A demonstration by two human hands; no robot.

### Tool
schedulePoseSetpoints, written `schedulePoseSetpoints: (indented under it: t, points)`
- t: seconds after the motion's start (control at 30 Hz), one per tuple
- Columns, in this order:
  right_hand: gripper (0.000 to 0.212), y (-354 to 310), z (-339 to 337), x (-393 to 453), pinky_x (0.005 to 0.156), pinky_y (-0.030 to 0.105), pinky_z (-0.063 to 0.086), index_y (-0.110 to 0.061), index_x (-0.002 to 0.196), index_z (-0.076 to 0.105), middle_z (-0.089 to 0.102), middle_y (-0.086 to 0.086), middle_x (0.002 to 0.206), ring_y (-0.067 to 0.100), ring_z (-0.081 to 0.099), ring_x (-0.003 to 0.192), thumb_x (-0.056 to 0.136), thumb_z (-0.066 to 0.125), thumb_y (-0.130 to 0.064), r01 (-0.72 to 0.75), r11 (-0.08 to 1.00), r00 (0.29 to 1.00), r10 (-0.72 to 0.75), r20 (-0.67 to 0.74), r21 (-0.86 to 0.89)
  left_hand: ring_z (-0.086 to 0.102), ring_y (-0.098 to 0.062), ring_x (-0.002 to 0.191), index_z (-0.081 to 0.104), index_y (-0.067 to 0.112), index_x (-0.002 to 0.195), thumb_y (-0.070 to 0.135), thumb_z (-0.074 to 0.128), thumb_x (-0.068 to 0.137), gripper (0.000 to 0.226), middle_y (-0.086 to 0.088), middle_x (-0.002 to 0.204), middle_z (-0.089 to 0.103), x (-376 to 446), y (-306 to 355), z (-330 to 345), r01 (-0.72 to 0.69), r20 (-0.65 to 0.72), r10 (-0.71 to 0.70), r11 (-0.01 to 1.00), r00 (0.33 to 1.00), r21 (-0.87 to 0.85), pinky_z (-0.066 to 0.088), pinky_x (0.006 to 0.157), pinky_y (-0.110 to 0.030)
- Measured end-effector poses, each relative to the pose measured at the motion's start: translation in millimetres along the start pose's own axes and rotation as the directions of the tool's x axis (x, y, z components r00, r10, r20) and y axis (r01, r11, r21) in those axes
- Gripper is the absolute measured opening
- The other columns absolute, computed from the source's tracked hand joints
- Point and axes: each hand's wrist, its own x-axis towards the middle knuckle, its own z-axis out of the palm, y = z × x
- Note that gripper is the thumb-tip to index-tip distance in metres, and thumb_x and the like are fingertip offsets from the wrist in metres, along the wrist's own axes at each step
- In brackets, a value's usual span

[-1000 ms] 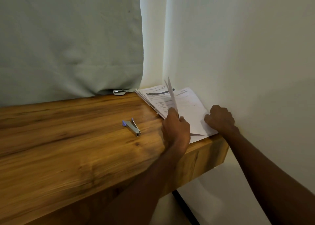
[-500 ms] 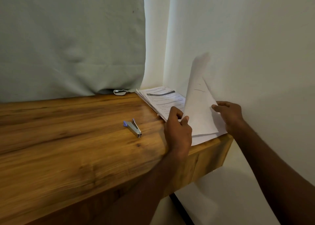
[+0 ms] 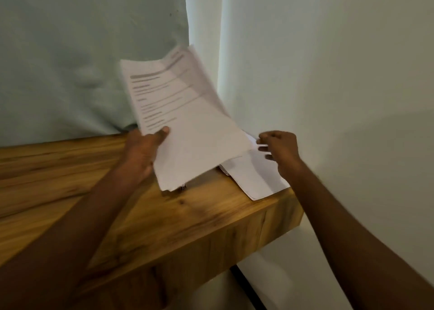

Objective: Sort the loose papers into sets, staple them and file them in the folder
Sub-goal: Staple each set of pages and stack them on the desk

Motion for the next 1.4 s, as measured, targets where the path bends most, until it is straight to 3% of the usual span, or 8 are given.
schedulePoseSetpoints:
  t: [0.07,0.13,0.37,0.53,0.7,0.93,1.13,1.4]
  points:
    - [0.021,17,-8,2,0.088,0.038,0.056,-0.010,0.112,0.075,0.075,0.010,0.110,0.030,0.071,0.103,0.096,0.064,-0.017,0.025,0.918,0.990,-0.078,-0.118,-0.397,0.072,-0.020,0.106,0.069,0.021,0.114,0.003,0.072,0.092,0.029,0.004,0.111,0.078,4,1,-28,0.018,0.011,-0.018,0.999,1.000,0.026,0.056,0.096,-0.051]
    - [0.031,29,-15,1,0.094,0.038,0.050,-0.011,0.121,0.070,0.070,0.010,0.124,0.031,0.066,0.114,0.096,0.065,-0.029,0.054,0.776,0.992,-0.114,-0.055,-0.629,0.069,-0.024,0.116,0.064,0.017,0.132,0.000,0.067,0.093,0.042,-0.002,0.126,0.073,7,-1,-49,0.038,0.084,-0.041,0.999,0.996,0.030,0.054,0.101,-0.052]
    - [0.075,50,-17,0,0.105,0.050,0.046,-0.013,0.139,0.049,0.059,0.012,0.136,0.032,0.057,0.123,0.091,0.058,-0.069,0.109,0.507,0.986,0.052,0.156,-0.855,0.054,-0.033,0.137,0.051,0.009,0.148,-0.008,0.062,0.094,0.058,-0.012,0.145,0.060,10,-13,-50,0.081,0.187,-0.087,0.996,0.978,0.043,0.040,0.117,-0.056]
    - [0.082,44,-9,-7,0.109,0.060,0.033,-0.017,0.139,0.046,0.052,0.015,0.138,0.036,0.048,0.130,0.086,0.056,-0.077,0.031,0.397,0.998,0.045,0.053,-0.917,0.050,-0.033,0.140,0.048,0.008,0.150,-0.011,0.058,0.095,0.059,-0.013,0.149,0.056,10,-22,-42,0.062,0.201,-0.070,0.997,0.977,0.044,0.036,0.120,-0.056]
    - [0.090,39,4,-18,0.115,0.063,0.027,-0.013,0.146,0.041,0.039,0.024,0.152,0.045,0.036,0.141,0.087,0.048,-0.081,-0.001,0.419,0.987,0.149,0.068,-0.908,0.051,-0.037,0.138,0.048,0.010,0.151,-0.008,0.054,0.098,0.056,-0.014,0.147,0.057,12,-24,-48,0.134,0.206,-0.134,0.991,0.969,0.017,0.038,0.117,-0.060]
    - [0.069,36,24,-41,0.107,0.056,0.038,-0.016,0.135,0.050,0.045,0.018,0.144,0.038,0.040,0.136,0.092,0.055,-0.070,0.078,0.522,0.996,-0.001,0.091,-0.850,0.062,-0.034,0.121,0.055,0.015,0.146,-0.002,0.058,0.093,0.056,-0.014,0.140,0.064,12,-19,-55,0.288,0.280,-0.276,0.958,0.919,0.000,0.061,0.085,-0.047]
    - [0.083,35,25,-49,0.107,0.058,0.036,-0.010,0.138,0.045,0.041,0.021,0.146,0.040,0.039,0.136,0.087,0.057,-0.075,0.009,0.454,1.000,0.013,0.017,-0.891,0.051,-0.047,0.134,0.051,0.010,0.145,-0.005,0.050,0.100,0.047,-0.023,0.148,0.054,18,-19,-62,0.264,0.272,-0.279,0.960,0.921,0.092,0.040,0.111,-0.067]
    - [0.058,23,8,-12,0.091,0.045,0.057,-0.010,0.117,0.051,0.061,0.014,0.123,0.033,0.061,0.108,0.077,0.088,-0.032,-0.164,0.825,0.976,0.216,0.033,-0.540,0.072,-0.026,0.101,0.066,0.021,0.124,-0.004,0.054,0.097,0.038,-0.008,0.119,0.073,13,-20,-67,0.307,0.304,-0.282,0.951,0.910,-0.035,0.065,0.076,-0.044]
